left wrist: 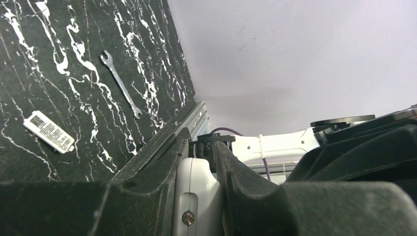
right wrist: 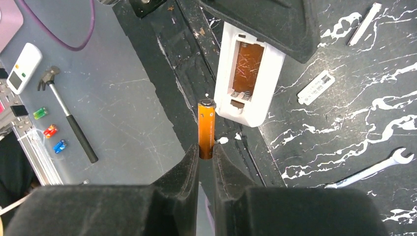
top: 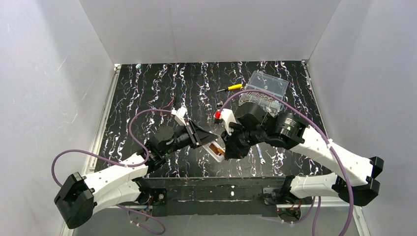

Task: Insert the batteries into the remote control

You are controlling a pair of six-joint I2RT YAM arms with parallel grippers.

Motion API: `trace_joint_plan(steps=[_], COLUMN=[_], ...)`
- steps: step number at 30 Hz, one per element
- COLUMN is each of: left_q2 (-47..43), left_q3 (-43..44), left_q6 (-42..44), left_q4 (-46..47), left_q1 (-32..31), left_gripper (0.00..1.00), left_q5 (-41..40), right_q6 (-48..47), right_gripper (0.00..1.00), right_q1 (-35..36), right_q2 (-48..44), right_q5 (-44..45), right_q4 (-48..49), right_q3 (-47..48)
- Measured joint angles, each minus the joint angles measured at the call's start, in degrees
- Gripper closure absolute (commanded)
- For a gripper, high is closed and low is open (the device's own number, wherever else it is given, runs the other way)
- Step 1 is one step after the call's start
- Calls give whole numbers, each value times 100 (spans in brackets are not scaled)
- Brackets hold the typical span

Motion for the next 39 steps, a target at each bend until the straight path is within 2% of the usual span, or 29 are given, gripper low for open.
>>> trace_joint_plan(steps=[19,39], left_q2=[160,81], left_q3=[50,50], left_q6=[-149,-146], left_q4=[313,315], left_q1=[0,0], left_gripper=[100,100], left_q5=[24,20], right_q6=[212,400], right_gripper=[99,99], right_q1=[0,-92], right_q2=[1082,1425], right_q5=[192,369], right_q4=[-570,-704], right_q3=[702,870])
